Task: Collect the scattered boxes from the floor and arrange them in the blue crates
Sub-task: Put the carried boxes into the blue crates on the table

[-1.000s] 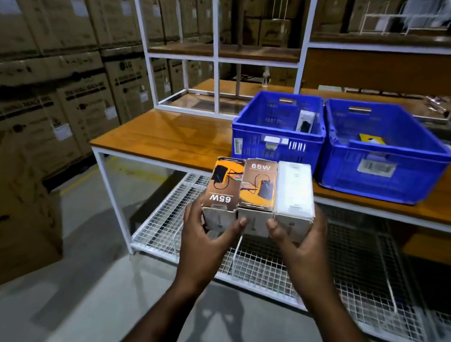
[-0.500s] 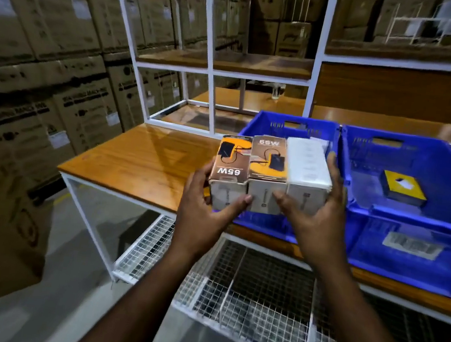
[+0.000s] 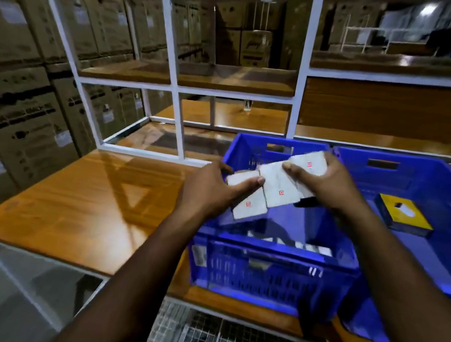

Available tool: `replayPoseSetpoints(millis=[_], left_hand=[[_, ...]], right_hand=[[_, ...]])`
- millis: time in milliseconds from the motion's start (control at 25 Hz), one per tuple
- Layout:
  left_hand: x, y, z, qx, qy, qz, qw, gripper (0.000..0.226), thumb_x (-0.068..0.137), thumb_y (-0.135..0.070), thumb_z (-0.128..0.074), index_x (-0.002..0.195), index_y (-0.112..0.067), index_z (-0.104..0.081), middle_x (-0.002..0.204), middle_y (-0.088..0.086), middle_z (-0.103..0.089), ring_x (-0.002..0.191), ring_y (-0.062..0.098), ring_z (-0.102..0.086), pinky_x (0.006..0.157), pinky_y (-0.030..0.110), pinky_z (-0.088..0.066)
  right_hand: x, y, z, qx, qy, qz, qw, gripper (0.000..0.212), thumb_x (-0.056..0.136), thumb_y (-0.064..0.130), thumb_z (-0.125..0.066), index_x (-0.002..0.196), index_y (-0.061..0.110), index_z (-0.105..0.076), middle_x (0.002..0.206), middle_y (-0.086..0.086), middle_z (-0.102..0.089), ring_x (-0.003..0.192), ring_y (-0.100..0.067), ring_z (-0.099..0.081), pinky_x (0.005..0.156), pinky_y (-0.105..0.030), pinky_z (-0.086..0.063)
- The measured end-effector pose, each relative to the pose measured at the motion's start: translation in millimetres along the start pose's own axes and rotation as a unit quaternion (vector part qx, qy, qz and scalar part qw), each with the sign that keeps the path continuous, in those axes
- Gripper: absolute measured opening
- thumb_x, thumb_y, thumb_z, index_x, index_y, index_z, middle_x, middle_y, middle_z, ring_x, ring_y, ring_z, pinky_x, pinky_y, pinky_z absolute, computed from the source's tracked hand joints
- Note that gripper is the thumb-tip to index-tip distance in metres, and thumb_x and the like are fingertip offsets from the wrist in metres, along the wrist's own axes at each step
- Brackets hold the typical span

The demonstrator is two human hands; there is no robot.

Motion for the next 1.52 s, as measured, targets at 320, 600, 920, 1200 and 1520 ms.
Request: replayPoseSetpoints(millis=[320, 600, 920, 1200, 1520], left_hand=[[56, 36, -49, 0.231, 0.184, -0.03, 0.955, 0.081, 0.082, -0.084, -0.035, 0.053, -0.011, -0.056, 0.077, 0.013, -0.071, 0.081, 0.031, -0.067, 0.065, 0.034, -0.044], [42, 38, -22, 0.232, 0.18, -0.021, 0.956, 0.071, 0.069, -0.089, -0.05, 0.086, -0.022, -0.069, 0.084, -0.003, -0.073, 0.077, 0.019, -0.065, 0.063, 0.031, -0.049], [14, 23, -51, 0.064, 0.164, 0.048, 0.983, 0.1, 0.054, -0.069, -0.074, 0.139, -0.034, -0.036, 0.128, -0.009, -0.064, 0.11, 0.019, -0.064, 0.089, 0.038, -0.054], [33, -5, -26, 0.178, 0.022, 0.005, 0.984, 0.085, 0.062, -0.064, -0.072, 0.135, -0.033, -0.043, 0.107, -0.009, -0.069, 0.084, 0.014, -0.062, 0.058, 0.026, -0.042], [9, 30, -90, 0.287, 0.146, 0.021, 0.946, 0.066, 0.072, -0.073, -0.061, 0.114, -0.022, -0.059, 0.117, 0.001, -0.069, 0.11, 0.023, -0.064, 0.081, 0.034, -0.046]], right_hand=[[87, -50, -77, -0.119, 0.147, -0.116, 0.975, 0.035, 0.077, 0.039, -0.081, 0.102, 0.019, -0.067, 0.095, -0.007, -0.073, 0.076, -0.02, -0.071, 0.053, -0.034, -0.059], [97, -60, -123, -0.067, 0.195, -0.113, 0.972, 0.032, 0.081, 0.036, -0.078, 0.105, 0.019, -0.065, 0.092, -0.003, -0.073, 0.066, -0.013, -0.067, 0.053, -0.027, -0.057], [96, -53, -118, -0.077, 0.244, -0.061, 0.965, 0.054, 0.067, 0.042, -0.087, 0.111, 0.02, -0.063, 0.101, -0.002, -0.074, 0.092, -0.02, -0.072, 0.062, -0.037, -0.061], [112, -21, -108, 0.0, 0.193, 0.009, 0.981, 0.042, 0.074, 0.029, -0.084, 0.106, 0.019, -0.059, 0.097, -0.003, -0.071, 0.089, -0.019, -0.07, 0.066, -0.038, -0.061], [95, -102, -107, -0.013, 0.157, -0.114, 0.981, 0.047, 0.076, 0.017, -0.083, 0.116, 0.017, -0.058, 0.104, -0.007, -0.07, 0.089, -0.022, -0.067, 0.061, -0.048, -0.061]])
Point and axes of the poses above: each hand's wrist, its own x-axis towards the middle knuckle, its own z-axis out of the back of the hand, y = z × x, the point moved 9 cm from there along x, towards the middle knuckle
